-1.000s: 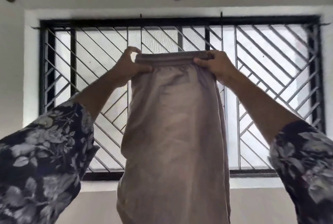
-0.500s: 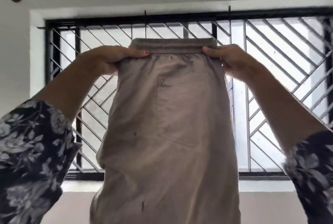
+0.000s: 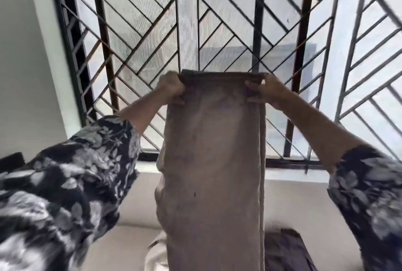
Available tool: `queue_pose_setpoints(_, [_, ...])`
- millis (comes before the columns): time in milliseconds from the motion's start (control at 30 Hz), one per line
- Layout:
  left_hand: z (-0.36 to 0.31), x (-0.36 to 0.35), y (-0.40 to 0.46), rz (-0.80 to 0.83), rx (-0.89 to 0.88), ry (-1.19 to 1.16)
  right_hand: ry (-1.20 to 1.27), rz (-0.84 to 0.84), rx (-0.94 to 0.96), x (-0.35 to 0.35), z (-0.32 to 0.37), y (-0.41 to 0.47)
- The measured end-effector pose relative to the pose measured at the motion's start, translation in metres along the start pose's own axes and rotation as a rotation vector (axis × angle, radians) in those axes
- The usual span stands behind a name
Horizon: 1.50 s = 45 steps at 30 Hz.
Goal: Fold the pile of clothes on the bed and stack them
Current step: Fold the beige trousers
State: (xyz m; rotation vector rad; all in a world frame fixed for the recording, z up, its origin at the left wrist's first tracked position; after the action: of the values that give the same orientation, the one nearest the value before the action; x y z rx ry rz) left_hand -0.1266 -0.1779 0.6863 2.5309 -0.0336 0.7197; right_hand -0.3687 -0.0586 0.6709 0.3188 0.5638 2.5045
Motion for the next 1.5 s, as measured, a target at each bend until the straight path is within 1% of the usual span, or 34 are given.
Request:
queue_pose_setpoints(133, [-0.051, 0.053, 0.008, -0.113, -0.182, -0.156, 0.036, -0.103, 0.185, 0.011, 0.065, 0.011])
queue_pose_setpoints(200, [-0.075, 0.080, 0.007, -0.157, -0.256, -0.189, 0.031, -0.143, 0.271, 0.019, 0.102, 0.007])
queue_pose_setpoints(333, [-0.110, 0.112, 0.002, -0.166, -0.358, -0.239, 0.035, -0.139, 0.384, 0.028, 0.153, -0.016])
queue_pose_setpoints(433, [-0.123, 0.126, -0.020, -0.176, -0.396, -0.238, 0.047, -0.129, 0.393, 0.037, 0.167, -0.040])
queue_pose_setpoints(500, [-0.123, 0.130, -0.050, -0.168, -0.408, -0.209, 0.047, -0.084, 0.372, 0.042, 0.165, -0.065])
queue_pose_setpoints(567, [-0.117, 0.127, -0.083, -0.119, -0.406, -0.168, 0.029, -0.034, 0.336, 0.046, 0.155, -0.089])
queue_pose_setpoints(667, [-0.087, 0.114, -0.146, -0.018, -0.301, -0.138, -0.013, 0.054, 0.227, 0.050, 0.119, -0.141])
queue_pose_setpoints(733, [-0.064, 0.097, -0.191, 0.053, -0.229, -0.124, 0.006, 0.120, 0.149, 0.052, 0.089, -0.177])
queue_pose_setpoints(833, [-0.011, 0.059, -0.262, 0.228, -0.095, -0.083, 0.036, 0.200, -0.031, 0.058, 0.019, -0.245])
queue_pose_setpoints(933, [0.049, 0.020, -0.326, 0.382, 0.048, -0.037, 0.063, 0.336, -0.196, 0.050, -0.053, -0.311])
queue_pose_setpoints(1033, [0.103, -0.018, -0.388, 0.504, 0.176, -0.065, 0.002, 0.427, -0.353, 0.046, -0.127, -0.369])
queue_pose_setpoints(1133, [0.160, -0.050, -0.441, 0.629, 0.185, 0.051, 0.048, 0.458, -0.539, 0.040, -0.197, -0.426])
queue_pose_setpoints(1233, [0.199, -0.079, -0.497, 0.847, 0.258, 0.022, 0.023, 0.530, -0.691, 0.038, -0.257, -0.480])
queue_pose_setpoints(1300, [0.223, -0.098, -0.531, 0.971, 0.332, 0.035, 0.017, 0.628, -0.775, 0.035, -0.287, -0.511])
queue_pose_setpoints(1367, [0.247, -0.110, -0.555, 1.039, 0.384, 0.056, 0.005, 0.690, -0.844, 0.034, -0.309, -0.535])
queue_pose_setpoints(1433, [0.273, -0.123, -0.568, 1.070, 0.408, 0.070, 0.001, 0.692, -0.924, 0.033, -0.332, -0.551])
queue_pose_setpoints(1500, [0.290, -0.137, -0.581, 1.149, 0.454, 0.051, 0.007, 0.692, -0.996, 0.029, -0.356, -0.564])
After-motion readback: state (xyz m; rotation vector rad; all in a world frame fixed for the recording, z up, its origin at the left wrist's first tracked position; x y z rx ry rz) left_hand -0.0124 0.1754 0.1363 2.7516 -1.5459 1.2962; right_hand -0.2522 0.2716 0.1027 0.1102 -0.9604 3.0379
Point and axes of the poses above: each hand's wrist, its own y-axis towards the middle knuckle, its own x-axis out of the back of the hand, z = x × y, the point moved 9 cm from there along y, towards the middle knuckle, and after that the axes turned 6 degrees about -z, right-handed, at the moved point
